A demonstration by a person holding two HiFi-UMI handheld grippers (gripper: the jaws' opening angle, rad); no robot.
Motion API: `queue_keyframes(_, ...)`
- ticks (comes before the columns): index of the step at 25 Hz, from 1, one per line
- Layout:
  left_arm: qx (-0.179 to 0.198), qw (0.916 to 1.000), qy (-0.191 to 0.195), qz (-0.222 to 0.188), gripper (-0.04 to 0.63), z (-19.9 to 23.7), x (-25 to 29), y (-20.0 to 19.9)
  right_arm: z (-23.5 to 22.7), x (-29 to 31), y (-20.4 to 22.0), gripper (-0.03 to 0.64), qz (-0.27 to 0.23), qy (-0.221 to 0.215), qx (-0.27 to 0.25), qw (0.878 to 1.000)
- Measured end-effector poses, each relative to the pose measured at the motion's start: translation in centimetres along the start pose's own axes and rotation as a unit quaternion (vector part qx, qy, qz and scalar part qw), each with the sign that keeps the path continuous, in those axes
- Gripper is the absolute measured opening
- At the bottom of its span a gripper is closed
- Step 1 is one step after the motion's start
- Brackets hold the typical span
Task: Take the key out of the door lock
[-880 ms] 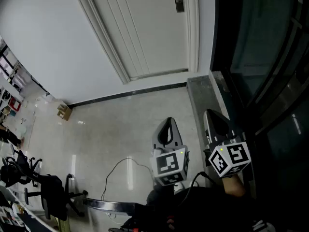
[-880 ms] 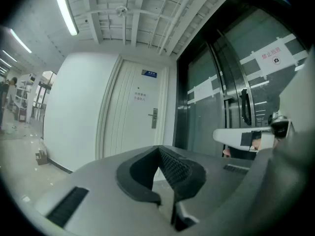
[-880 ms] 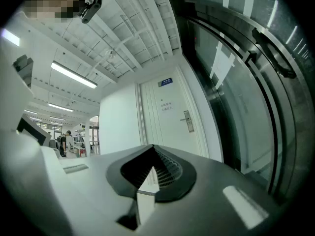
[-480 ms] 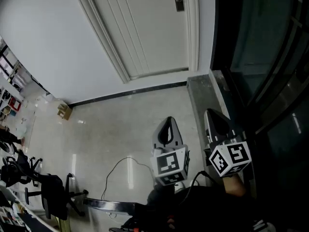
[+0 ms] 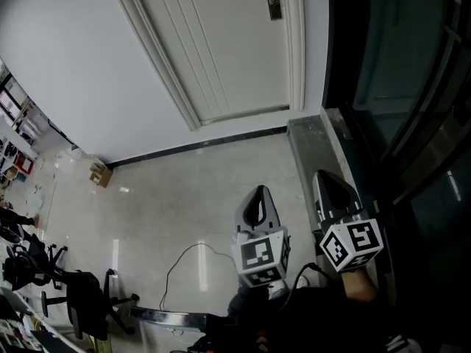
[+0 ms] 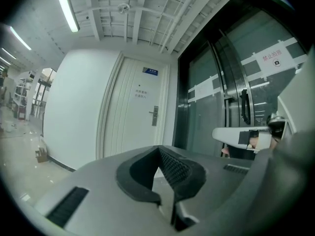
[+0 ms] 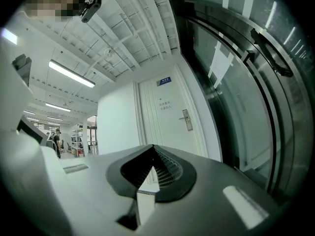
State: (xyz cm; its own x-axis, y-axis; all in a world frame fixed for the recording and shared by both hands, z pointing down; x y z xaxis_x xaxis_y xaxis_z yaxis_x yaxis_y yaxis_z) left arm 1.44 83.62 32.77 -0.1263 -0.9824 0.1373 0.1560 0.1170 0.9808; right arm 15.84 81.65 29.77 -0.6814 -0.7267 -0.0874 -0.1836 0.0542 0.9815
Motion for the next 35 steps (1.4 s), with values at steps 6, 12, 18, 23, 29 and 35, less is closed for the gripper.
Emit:
queue_keyframes(6,-0.008,0.9998,0.003,0.018,0.0,1.9,0.7,0.6,0.9,1.1,0.4,0.002,-0.015,0.002,0.005,1.0)
queue_keyframes(12,-0.01,0.9992,0.01,0.038,0.0,2.6,1.7,2.1,0.9,2.1,2.0,0.002,0.001,0.013,0.0,1.0)
queue_keyframes(18,-0.021,0.9992,0.005,0.034,0.0,2.0,6.1,2.3,-2.5,5.4,2.5,0.002,-0.001,0.008,-0.002,1.0)
queue_keyframes(23,-0.013,0.9995,0.014,0.026,0.0,-0.5,12.1,0.9,-7.5,9.5,1.4,0.002,-0.001,0.001,-0.007,1.0)
queue_keyframes(29,-0.02,0.9996,0.005,0.019,0.0,-3.0,18.5,-0.3,-12.9,14.0,0.3,0.002,0.001,-0.021,-0.01,1.0)
queue_keyframes(35,-0.024,0.9996,-0.008,0.013,0.0,-5.0,23.2,-0.7,-17.3,17.1,-0.1,0.002,0.005,-0.038,-0.01,0.999)
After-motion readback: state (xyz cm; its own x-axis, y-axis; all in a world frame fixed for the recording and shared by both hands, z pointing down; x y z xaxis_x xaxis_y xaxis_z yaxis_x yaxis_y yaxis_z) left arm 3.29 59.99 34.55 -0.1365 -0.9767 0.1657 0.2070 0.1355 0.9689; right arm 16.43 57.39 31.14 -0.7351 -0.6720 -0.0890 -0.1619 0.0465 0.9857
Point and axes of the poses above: the fingertips, and each gripper's own axes: x forward along the fingers, z to its left, y out of its underside, the point moved 3 cm from there along -x, backward along the fingers, and after that the axes turned 13 degrees about -y, right-handed, at the moved point
